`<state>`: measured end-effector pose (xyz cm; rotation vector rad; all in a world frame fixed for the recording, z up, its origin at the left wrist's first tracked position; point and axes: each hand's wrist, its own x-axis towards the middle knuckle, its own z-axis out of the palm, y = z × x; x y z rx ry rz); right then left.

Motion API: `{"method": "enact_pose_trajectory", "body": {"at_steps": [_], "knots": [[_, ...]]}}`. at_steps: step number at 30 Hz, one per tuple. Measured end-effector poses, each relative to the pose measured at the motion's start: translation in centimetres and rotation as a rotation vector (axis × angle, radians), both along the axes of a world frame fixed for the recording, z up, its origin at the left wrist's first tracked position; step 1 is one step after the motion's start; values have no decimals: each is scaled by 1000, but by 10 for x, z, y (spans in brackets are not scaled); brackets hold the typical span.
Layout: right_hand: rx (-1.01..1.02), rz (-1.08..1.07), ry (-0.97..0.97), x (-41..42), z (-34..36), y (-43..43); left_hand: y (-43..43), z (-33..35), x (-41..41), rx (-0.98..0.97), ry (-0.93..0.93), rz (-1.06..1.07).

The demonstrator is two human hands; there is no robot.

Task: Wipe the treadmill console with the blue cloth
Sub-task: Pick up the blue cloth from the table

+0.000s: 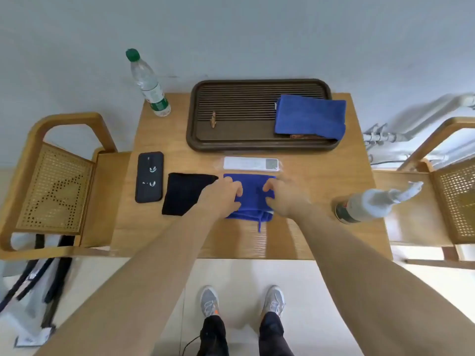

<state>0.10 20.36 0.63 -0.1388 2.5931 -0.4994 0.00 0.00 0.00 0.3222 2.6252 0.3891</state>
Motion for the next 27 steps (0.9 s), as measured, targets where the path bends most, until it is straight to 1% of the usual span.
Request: {"method": "enact_pose_trajectory", "body": {"at_steps": [1, 5, 10, 12, 14, 16, 18, 20, 24, 27], "knots": [[5, 10, -31, 3, -9, -1, 5, -8, 3, -33, -32, -30], [0, -1, -76, 17, -43, -2, 19, -42, 12, -64, -42, -15], [-1, -2, 57, 20, -66, 0, 17, -58, 9, 0, 24, 33], [8, 42, 100, 19, -64, 1, 16, -55, 8, 7, 39, 29], [-47, 29, 148, 18, -55, 2, 17, -47, 9, 25, 54, 51], [-188, -77, 177, 17, -38, 1, 19, -34, 12, 75, 57, 136], [-334, -204, 118, 14, -11, -2, 20, -15, 18, 112, 77, 202], [-440, -263, 67, 10, 21, -9, 21, 7, 26, 144, 120, 220], [-590, -190, 69, 6, 95, -30, 17, 48, 49, 262, 128, 273], [-691, -51, 53, 4, 148, -54, 4, 79, 70, 374, 157, 427]]}}
